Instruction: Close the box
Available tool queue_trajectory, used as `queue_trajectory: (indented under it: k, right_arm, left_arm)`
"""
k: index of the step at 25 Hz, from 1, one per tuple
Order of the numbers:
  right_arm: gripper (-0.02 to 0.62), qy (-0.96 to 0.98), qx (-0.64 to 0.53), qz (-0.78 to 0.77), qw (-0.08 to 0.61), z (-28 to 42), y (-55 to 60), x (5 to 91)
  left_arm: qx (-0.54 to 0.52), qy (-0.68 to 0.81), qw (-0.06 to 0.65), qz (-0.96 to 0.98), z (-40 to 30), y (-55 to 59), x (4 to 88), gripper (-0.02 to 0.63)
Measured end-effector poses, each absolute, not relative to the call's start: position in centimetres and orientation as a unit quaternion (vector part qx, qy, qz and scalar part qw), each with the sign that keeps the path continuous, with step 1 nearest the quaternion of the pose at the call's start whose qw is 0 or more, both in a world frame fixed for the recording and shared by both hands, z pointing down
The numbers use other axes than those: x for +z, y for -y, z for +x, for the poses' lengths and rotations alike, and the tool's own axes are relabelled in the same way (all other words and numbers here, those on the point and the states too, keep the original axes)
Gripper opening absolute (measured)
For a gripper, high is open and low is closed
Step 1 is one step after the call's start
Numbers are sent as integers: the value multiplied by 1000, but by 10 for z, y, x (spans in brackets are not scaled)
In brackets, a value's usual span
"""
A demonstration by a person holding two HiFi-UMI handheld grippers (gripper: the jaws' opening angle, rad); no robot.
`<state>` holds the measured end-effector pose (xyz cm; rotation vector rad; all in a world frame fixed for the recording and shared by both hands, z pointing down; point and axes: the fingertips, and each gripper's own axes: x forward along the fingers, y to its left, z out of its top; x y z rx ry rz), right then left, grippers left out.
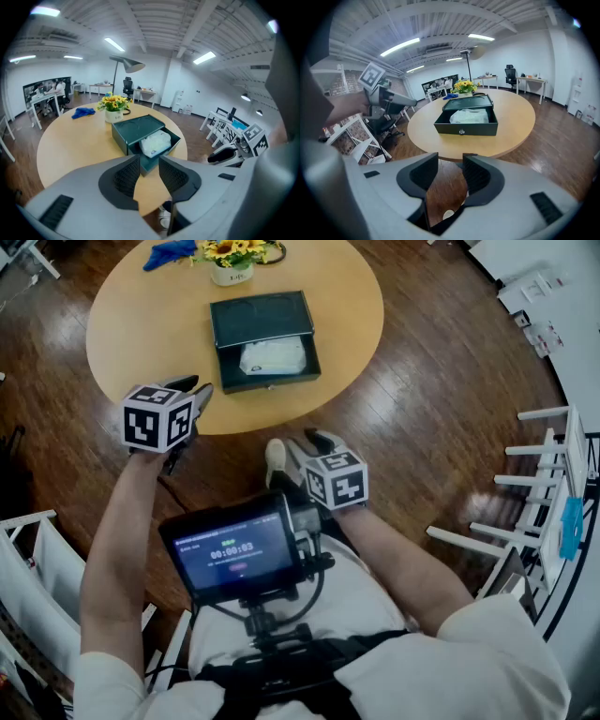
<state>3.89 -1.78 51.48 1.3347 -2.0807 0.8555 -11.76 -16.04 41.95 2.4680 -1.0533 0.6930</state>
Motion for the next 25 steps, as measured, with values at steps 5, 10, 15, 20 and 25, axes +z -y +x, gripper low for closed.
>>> queue_trajectory:
  k: [5,10,15,20,25]
  right_arm:
    - [172,763,337,485,263,27,57,535]
    - [172,746,372,485,264,21,111,565]
    - [154,725,409,487,262,27,142,580]
    - [78,730,412,474,269,20,142,581]
    - [75,732,423,468,257,20,157,574]
  left_arm:
    - [303,315,152,887,-61,227,420,132]
    - [329,265,156,893,-15,288,446,127]
    - [344,235,184,890,14,322,468,91]
    - [375,208,206,880,18,325,496,91]
    - [387,187,217,877,12,327,500,74]
